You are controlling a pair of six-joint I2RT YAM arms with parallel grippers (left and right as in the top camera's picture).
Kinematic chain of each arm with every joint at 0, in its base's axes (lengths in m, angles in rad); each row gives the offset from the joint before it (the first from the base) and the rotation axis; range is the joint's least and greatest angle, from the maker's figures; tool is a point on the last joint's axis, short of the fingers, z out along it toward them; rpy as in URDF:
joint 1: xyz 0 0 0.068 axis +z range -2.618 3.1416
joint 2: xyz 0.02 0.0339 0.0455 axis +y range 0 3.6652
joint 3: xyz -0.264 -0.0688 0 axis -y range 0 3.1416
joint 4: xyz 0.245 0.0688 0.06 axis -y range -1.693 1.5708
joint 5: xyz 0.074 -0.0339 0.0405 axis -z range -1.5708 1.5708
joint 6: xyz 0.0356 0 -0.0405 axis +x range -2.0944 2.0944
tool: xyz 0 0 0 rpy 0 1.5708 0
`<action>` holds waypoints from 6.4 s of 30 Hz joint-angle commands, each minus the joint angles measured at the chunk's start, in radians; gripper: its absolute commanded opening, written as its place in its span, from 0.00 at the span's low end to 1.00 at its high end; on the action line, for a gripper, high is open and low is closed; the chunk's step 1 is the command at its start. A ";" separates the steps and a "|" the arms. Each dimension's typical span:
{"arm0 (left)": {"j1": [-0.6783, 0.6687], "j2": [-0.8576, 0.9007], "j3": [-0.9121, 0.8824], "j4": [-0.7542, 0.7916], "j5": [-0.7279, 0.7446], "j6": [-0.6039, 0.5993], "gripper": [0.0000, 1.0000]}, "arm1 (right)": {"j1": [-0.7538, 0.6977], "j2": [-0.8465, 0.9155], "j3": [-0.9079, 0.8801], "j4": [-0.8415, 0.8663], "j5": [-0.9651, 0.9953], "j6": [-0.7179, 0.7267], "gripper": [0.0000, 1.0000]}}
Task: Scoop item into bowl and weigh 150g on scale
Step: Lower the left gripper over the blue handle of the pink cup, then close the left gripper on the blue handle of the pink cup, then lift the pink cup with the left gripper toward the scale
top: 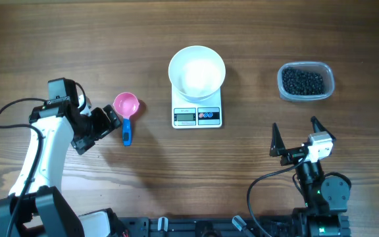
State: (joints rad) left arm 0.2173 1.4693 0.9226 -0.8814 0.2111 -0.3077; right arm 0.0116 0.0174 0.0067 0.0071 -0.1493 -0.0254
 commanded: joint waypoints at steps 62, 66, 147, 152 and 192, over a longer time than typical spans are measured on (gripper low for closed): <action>0.003 0.080 -0.018 0.092 0.148 0.234 1.00 | 0.005 -0.006 -0.002 0.003 -0.006 -0.008 1.00; 0.003 0.080 -0.019 0.094 0.148 0.249 1.00 | 0.005 -0.006 -0.002 0.003 -0.006 -0.008 1.00; -0.101 0.216 -0.108 0.397 0.310 0.278 0.82 | 0.005 -0.006 -0.001 0.003 -0.006 -0.008 1.00; -0.101 0.216 -0.108 0.396 0.299 0.278 0.75 | 0.005 -0.006 -0.002 0.003 -0.006 -0.008 1.00; -0.101 0.135 -0.103 0.471 0.413 0.236 0.04 | 0.005 -0.006 -0.002 0.003 -0.006 -0.008 1.00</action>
State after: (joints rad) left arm 0.1184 1.6642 0.8215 -0.4217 0.5571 -0.0425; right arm 0.0120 0.0174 0.0067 0.0071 -0.1497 -0.0254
